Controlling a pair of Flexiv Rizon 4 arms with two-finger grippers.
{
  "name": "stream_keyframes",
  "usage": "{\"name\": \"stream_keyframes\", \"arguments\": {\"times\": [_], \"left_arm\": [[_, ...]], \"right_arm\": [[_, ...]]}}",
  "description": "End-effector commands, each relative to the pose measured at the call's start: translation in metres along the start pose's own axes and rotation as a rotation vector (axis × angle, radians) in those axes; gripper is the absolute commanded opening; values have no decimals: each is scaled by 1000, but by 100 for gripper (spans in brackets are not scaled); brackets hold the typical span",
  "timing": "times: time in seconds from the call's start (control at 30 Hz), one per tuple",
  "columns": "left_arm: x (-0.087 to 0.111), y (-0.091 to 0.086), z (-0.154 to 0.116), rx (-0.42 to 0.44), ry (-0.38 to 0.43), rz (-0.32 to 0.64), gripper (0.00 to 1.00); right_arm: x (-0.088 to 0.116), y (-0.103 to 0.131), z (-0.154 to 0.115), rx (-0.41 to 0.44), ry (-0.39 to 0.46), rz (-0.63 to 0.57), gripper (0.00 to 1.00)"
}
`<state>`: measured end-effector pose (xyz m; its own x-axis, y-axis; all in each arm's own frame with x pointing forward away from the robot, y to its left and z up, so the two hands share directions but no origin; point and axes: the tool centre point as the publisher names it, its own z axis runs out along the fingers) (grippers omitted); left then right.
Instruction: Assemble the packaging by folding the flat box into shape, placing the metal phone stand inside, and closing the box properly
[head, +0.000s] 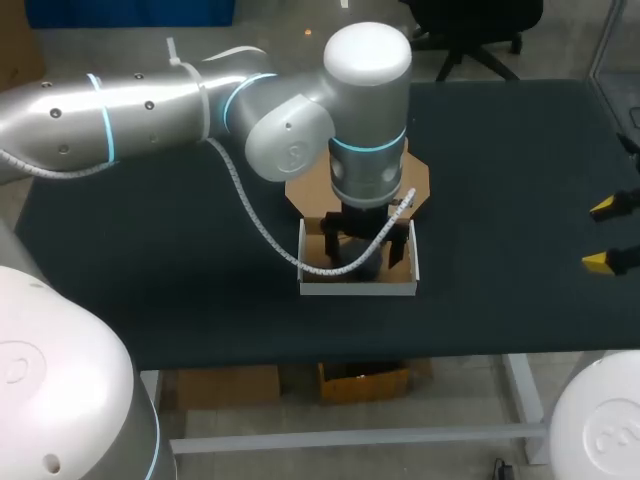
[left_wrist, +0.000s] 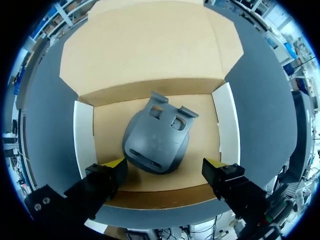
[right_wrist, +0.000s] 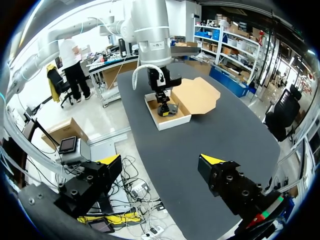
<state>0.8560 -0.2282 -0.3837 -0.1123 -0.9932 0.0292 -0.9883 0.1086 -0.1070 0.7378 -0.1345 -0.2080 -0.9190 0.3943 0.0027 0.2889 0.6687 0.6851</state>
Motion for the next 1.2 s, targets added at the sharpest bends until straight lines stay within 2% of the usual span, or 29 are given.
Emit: {"name": "stream_keyframes", "arguments": {"times": [0.03, 0.67, 1.2], "left_arm": [[3, 0, 0, -5, -16, -9, 100], [0, 16, 4, -54, -25, -69, 100], [4, 30, 5, -64, -23, -82, 100]], "right_arm": [[-2, 1, -1, 0, 10, -2, 100], [-3, 2, 0, 36, -4, -2, 100], [-3, 1, 1, 41, -13, 0, 100]]}}
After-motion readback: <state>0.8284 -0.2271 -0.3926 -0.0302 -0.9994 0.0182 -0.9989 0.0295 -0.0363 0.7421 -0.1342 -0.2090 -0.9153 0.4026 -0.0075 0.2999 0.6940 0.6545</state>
